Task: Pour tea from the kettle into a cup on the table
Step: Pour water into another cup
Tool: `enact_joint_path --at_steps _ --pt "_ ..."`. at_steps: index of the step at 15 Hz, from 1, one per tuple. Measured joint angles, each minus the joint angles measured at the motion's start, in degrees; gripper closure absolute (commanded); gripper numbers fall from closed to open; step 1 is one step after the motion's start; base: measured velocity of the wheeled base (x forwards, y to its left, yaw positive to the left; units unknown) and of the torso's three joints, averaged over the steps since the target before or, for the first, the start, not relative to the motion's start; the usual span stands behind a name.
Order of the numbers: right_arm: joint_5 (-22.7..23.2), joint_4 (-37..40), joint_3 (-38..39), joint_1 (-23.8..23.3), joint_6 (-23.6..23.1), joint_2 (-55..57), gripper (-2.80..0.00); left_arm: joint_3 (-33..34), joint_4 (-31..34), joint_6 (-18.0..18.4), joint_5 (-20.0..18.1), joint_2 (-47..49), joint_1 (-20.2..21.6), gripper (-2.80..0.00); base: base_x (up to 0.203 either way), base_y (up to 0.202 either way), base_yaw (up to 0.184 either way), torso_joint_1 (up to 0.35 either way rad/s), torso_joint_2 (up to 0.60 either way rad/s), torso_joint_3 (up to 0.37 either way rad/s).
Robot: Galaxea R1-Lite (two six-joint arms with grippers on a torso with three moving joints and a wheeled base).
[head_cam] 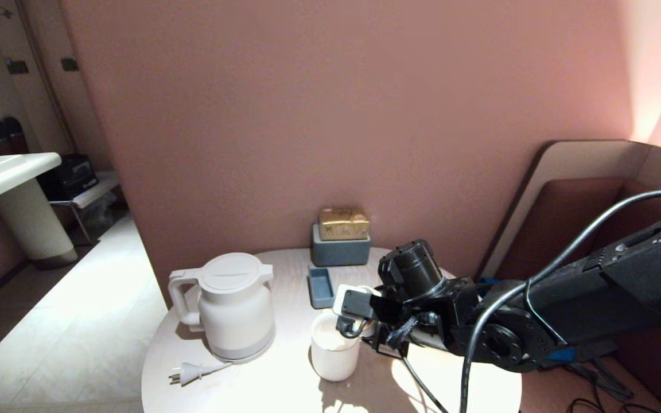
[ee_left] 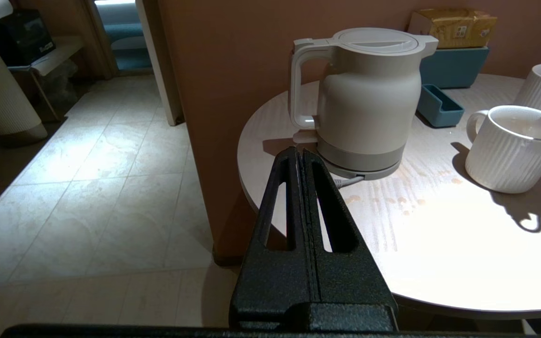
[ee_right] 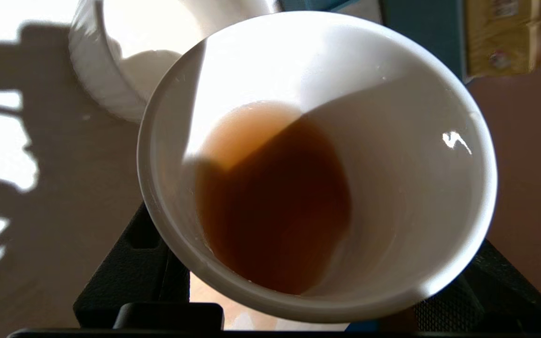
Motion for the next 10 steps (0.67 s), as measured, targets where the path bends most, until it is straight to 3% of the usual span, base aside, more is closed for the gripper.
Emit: enact_joint_path --at_steps 3,10 --pt "-0.7 5.8 -0.5 0.0 0.0 -0.9 0.0 0.0 0.0 0.0 0.0 0.0 0.0 0.0 0.0 0.0 0.0 0.0 0.0 0.0" --pt "-3.1 6.5 -1.3 0.1 -1.8 -0.9 0.0 0.0 0.0 0.0 0.0 0.0 0.0 0.0 0.0 0.0 0.0 0.0 0.0 0.0"
